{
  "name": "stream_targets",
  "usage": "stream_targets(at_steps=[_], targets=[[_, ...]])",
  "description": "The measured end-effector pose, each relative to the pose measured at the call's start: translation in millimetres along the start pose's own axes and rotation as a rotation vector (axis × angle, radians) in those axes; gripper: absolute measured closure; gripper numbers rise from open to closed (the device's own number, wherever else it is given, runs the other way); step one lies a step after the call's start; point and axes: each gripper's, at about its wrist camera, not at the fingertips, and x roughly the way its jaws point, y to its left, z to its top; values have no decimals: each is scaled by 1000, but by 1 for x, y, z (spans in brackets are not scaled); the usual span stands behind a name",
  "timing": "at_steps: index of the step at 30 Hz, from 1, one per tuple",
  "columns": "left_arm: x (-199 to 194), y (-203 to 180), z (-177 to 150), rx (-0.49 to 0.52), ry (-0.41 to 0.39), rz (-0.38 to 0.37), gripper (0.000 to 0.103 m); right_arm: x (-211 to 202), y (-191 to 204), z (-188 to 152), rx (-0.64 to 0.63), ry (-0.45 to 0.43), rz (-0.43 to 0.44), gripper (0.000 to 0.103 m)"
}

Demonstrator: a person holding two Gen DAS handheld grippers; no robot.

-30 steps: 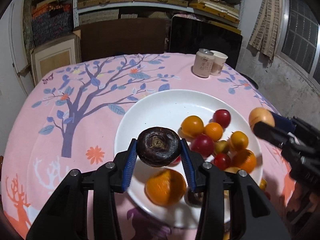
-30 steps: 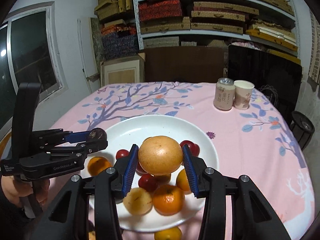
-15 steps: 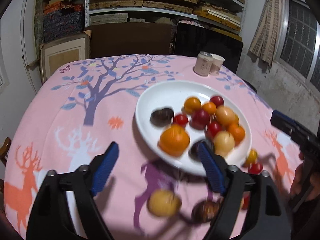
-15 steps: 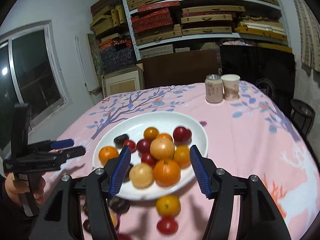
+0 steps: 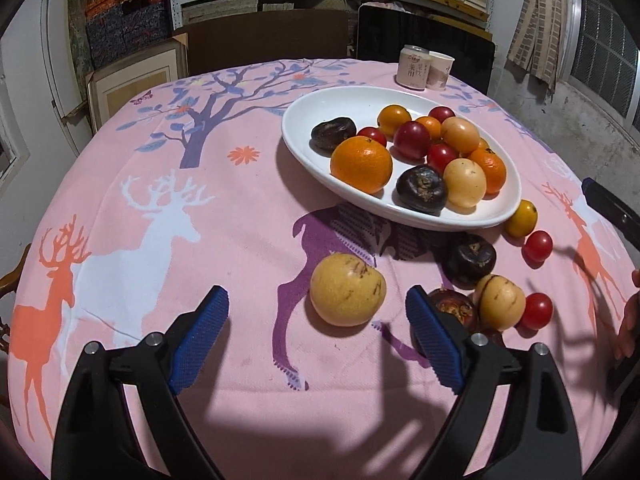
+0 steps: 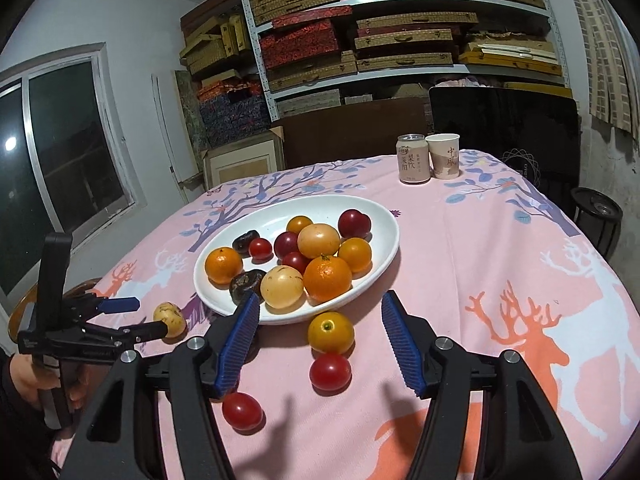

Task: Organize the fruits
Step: 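Grasp a yellow pear with left tool while right tool grasps a red tomato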

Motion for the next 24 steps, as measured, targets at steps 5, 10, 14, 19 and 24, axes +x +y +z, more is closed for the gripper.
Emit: stream_targets(at_steps=[5, 10, 14, 19, 24], targets=[[20, -8, 3, 31, 50, -27, 52, 3, -6, 1, 15, 9, -1, 39], [20, -19, -2, 82, 22, -34, 62, 6, -8, -1, 15, 30, 1, 39], [-4, -10, -4, 31, -88, -55, 62, 11, -7, -2, 4, 71, 13, 39], [-18, -5, -3, 4, -149, -82, 62, 36, -2, -12, -24, 226, 41, 39], [-10, -10, -4, 28, -113, -89, 62, 53, 3, -22, -41, 334, 48, 39]])
